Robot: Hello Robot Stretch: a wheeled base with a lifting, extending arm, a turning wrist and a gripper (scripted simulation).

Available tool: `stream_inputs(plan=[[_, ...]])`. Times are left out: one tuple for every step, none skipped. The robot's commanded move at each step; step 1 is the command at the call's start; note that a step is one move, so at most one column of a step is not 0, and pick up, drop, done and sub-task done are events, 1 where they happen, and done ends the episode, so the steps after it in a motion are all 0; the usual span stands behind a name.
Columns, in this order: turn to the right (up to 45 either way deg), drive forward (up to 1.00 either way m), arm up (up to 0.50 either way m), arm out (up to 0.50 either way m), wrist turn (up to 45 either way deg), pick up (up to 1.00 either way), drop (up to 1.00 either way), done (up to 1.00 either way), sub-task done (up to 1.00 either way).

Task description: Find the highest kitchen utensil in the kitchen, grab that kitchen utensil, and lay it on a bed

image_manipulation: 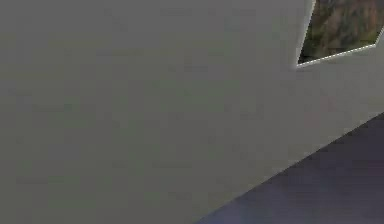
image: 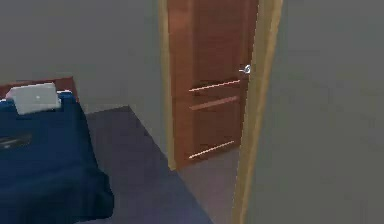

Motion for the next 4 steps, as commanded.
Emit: stream_inputs(plan=[[-24.0,0.00,0.00,0.00,0.0,0.00,0.00,0.00,0.00],[0.0,0.60,0.00,0.00,0.0,0.00,0.00,0.00,0.00],[21.0,0.00,0.00,0.00,0.0,0.00,0.00,0.00,0.00],[0.0,0.50,0.00,0.00,0.0,0.00,0.00,0.00,0.00]])
